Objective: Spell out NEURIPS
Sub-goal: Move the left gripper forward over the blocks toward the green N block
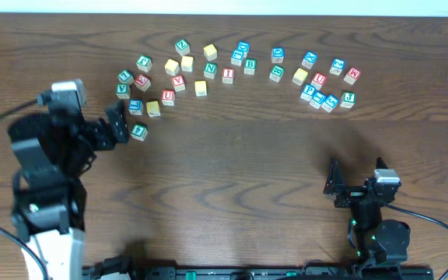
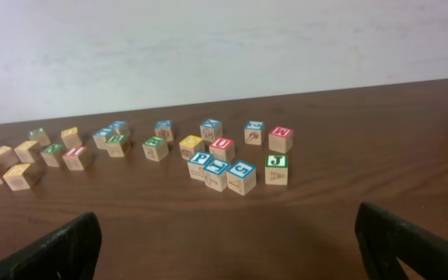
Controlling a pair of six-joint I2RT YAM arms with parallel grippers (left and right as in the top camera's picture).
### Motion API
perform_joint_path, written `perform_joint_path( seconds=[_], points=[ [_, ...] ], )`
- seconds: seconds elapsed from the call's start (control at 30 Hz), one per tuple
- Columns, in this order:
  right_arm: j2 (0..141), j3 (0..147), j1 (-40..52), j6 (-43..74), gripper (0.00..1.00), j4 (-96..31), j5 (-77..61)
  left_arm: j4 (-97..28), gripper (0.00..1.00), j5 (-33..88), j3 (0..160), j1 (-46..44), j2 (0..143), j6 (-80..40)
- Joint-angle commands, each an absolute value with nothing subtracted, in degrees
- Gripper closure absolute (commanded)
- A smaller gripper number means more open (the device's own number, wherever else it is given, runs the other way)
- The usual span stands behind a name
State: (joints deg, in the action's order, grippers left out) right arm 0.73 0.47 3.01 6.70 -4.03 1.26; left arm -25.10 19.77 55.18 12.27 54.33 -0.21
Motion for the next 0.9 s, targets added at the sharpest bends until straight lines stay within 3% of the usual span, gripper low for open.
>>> perform_joint_path(
  seconds=[0.0,0.37,0.87],
  points=[
    [0.49,0.32,2.61,6.35,0.01,-4.23,1.15,-31.22,0.02,22.57,65.08,12.19,58.70,-1.26],
    [0.49,0.32,2.61,6.35,0.01,-4.23,1.15,-51.07,0.02,22.55,87.35,12.12,71.00,-3.55],
    [0.49,0.32,2.61,6.35,0.01,-4.23,1.15,-52.62,0.03,22.55,87.44,12.14,75.57,-6.02]
  ],
)
